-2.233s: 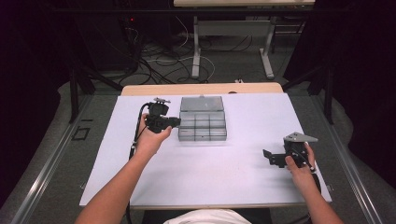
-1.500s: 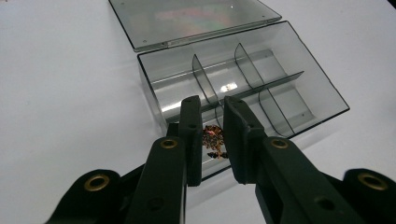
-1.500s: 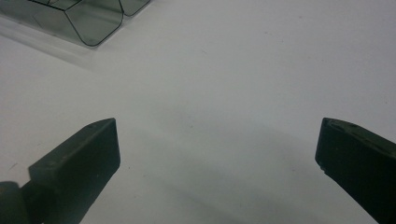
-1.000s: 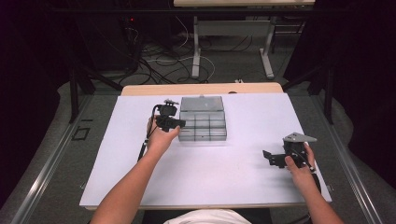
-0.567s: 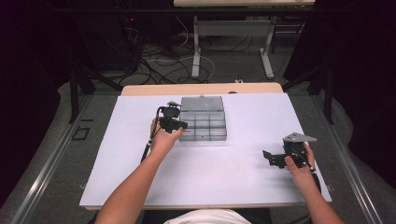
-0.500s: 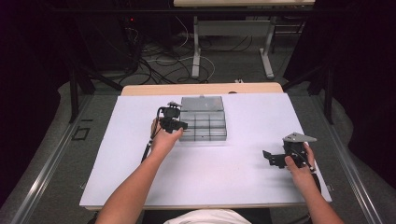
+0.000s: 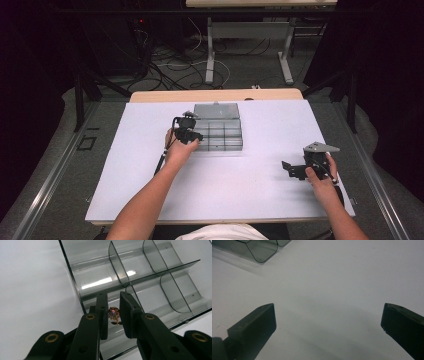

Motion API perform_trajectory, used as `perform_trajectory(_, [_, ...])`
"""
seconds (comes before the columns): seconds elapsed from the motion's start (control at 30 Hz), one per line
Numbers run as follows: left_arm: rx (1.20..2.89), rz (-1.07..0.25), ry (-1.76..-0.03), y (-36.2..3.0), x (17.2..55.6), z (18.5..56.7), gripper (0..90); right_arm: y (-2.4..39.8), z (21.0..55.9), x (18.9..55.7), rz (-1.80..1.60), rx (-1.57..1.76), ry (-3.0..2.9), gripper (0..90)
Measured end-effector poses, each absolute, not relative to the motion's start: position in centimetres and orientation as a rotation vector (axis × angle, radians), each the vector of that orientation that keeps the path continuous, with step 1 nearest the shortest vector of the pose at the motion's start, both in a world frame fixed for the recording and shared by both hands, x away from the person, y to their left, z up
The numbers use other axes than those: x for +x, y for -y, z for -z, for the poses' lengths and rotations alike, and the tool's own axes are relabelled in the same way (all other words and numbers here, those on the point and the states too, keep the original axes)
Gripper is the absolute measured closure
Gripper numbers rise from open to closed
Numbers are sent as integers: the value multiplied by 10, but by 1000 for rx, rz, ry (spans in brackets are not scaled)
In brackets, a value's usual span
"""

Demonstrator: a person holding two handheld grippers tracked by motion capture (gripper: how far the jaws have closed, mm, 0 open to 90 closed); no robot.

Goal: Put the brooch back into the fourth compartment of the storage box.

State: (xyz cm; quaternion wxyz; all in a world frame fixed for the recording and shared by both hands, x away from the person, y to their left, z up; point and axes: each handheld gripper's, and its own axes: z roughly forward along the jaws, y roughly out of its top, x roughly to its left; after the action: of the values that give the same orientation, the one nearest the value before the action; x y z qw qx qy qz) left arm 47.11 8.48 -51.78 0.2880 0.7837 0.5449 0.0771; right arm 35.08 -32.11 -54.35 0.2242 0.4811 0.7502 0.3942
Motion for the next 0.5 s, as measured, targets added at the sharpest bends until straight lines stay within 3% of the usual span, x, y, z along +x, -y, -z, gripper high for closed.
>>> perform_trajectory(0.5, [2111,-202,-1455,-80,473,524,769,322,543,349,-1093,1332,-2065,0])
